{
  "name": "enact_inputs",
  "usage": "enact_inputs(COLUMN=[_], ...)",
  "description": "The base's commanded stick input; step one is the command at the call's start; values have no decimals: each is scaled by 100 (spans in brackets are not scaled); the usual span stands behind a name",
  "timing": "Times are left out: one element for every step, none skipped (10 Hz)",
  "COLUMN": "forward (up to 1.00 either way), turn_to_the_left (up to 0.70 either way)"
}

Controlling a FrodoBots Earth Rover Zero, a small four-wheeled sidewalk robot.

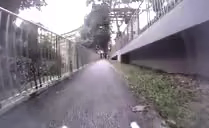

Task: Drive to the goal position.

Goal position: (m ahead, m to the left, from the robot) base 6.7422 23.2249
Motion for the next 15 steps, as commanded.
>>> enact_inputs(forward=[70, 70, 70, 70, 70, 70, 70, 70, 70, 70, 70, 70, 70, 70, 70], turn_to_the_left=[-11, -11, -11, -9, 3, 3, 3, 3, 3, 3, 3, 3, 3, 3, 3])
